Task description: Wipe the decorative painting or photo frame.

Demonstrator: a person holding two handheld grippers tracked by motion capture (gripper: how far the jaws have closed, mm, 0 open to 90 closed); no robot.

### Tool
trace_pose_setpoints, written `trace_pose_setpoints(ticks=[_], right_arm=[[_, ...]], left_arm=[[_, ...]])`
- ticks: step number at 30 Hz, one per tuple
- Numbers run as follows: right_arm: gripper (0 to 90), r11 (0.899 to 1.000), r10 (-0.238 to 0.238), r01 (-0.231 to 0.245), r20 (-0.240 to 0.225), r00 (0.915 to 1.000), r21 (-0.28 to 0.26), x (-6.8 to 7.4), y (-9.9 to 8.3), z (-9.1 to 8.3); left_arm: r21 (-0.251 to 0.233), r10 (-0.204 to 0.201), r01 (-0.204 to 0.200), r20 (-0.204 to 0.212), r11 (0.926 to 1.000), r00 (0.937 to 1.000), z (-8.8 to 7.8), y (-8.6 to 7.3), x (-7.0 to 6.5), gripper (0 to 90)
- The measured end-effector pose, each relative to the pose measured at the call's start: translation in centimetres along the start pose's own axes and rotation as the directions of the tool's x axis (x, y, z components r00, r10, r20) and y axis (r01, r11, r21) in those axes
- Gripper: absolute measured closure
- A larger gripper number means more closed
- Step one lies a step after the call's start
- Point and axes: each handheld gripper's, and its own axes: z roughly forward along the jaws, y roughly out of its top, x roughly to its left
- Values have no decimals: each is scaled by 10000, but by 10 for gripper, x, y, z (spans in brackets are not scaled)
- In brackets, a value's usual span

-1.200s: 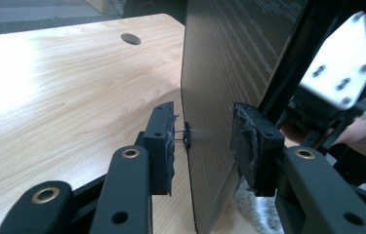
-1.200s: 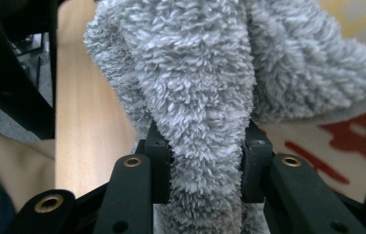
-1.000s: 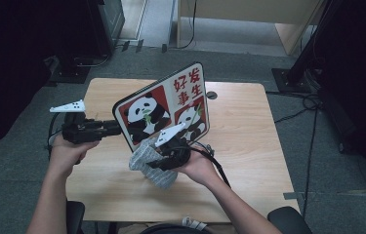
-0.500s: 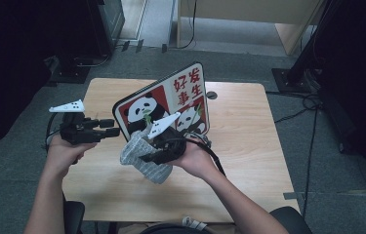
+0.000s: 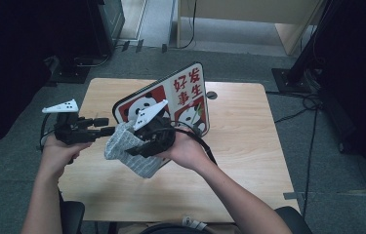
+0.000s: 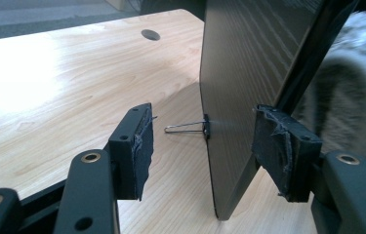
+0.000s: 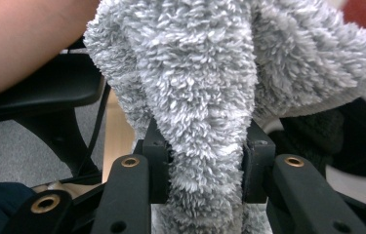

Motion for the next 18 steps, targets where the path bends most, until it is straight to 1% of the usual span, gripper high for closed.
trace_pose_setpoints(ticks=[8, 10, 14, 15, 18], right_arm=[[643, 9996, -250, 248, -299, 9992, -98, 4, 23, 6], [643, 9996, -256, 253, -339, 9991, -112, 5, 27, 8], [643, 9988, -483, 479, -380, 9981, -122, 6, 38, 10], [643, 9990, -438, 434, -421, 9982, -109, 7, 41, 10], [643, 9986, -522, 516, -473, 9975, -144, 6, 49, 12]], left_arm=[[-141, -210, 209, -63, 9997, 9998, -7, -3, 6, 412], [-123, -206, 205, -39, 9997, 9998, -8, -3, 6, 412], [-150, -253, 252, -35, 9996, 9997, -10, -4, 8, 413], [-182, -298, 298, -23, 9994, 9996, -11, -5, 9, 413], [-241, -329, 329, -14, 9992, 9995, -13, -6, 11, 413]])
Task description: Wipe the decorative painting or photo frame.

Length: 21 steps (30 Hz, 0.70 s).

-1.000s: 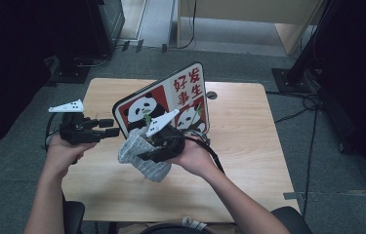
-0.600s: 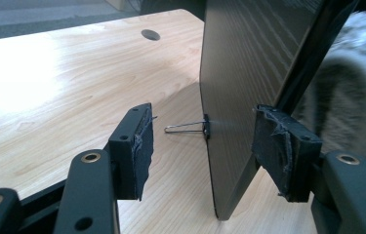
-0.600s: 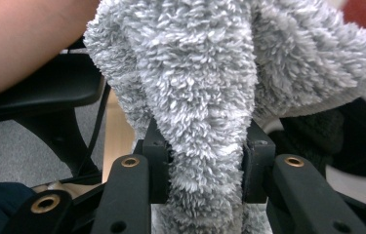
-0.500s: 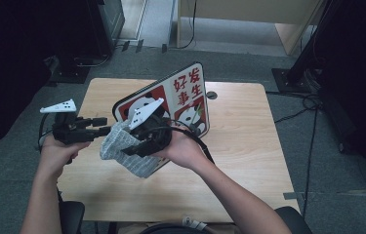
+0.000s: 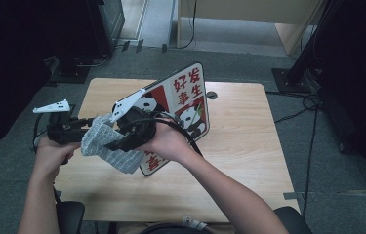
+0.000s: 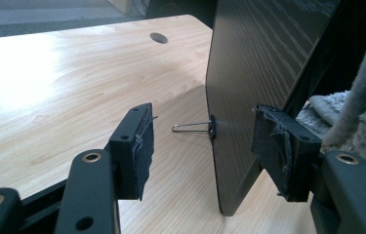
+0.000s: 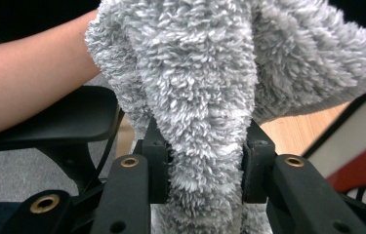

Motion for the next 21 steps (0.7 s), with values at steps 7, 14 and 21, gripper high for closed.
trace_pose_setpoints(ticks=[7, 14, 21], right_arm=[[641, 9998, 101, -103, -84, 9999, -188, -7, 14, 4], [639, 9986, 445, -448, -117, 9989, -268, -16, 12, 3], [639, 9961, 832, -835, -123, 9965, -268, -21, 6, 0]], left_arm=[[-115, -92, 91, -70, 9999, 9999, -3, -2, 2, 414], [-103, -72, 71, -106, 9999, 9999, -3, -2, 2, 414], [-100, -23, 22, -112, 9999, 9999, -2, -2, 1, 414]])
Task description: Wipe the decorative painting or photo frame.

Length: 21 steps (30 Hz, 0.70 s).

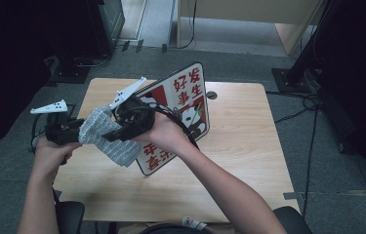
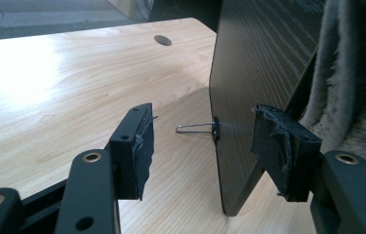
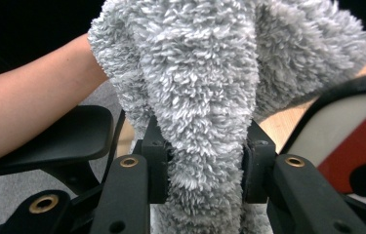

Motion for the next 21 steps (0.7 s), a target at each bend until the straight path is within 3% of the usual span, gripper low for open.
trace_pose_setpoints(ticks=[21], right_arm=[[654, 9973, 684, -679, 185, 9975, -271, -8, -24, -5]], left_arm=[[-24, 87, -87, 33, 10000, 10000, 1, 0, -2, 415]])
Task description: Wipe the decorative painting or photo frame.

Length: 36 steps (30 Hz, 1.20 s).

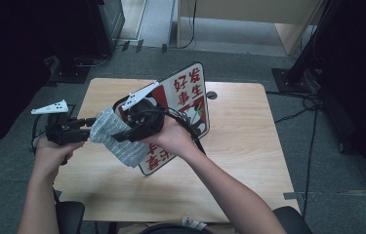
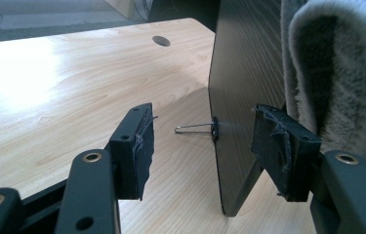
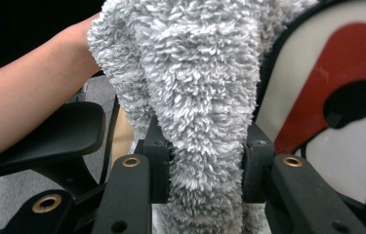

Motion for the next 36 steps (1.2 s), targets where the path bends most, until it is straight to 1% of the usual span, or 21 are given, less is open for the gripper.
trace_pose_setpoints(ticks=[1, 5, 12, 23, 36], right_arm=[[658, 10000, -42, 42, 4, 10000, -16, -1, -1, 0], [673, 9999, 146, -146, 36, 9999, 22, -1, -4, 1], [681, 9999, 87, -89, 167, 9998, 104, 1, -10, 4], [680, 9992, 378, -379, 86, 9992, 114, -2, -22, 6], [680, 9981, 560, -561, 53, 9984, 245, -4, -34, 10]], left_arm=[[-4, -17, 17, 3, 10000, 10000, 0, 0, 0, 414], [30, 27, -27, 28, 10000, 10000, 1, 0, -1, 415], [22, 87, -87, 54, 10000, 9999, 0, 0, -1, 414], [30, 158, -158, 46, 9999, 9999, 1, 0, -2, 414], [129, 181, -181, 5, 9998, 9998, 1, 0, -2, 414]])
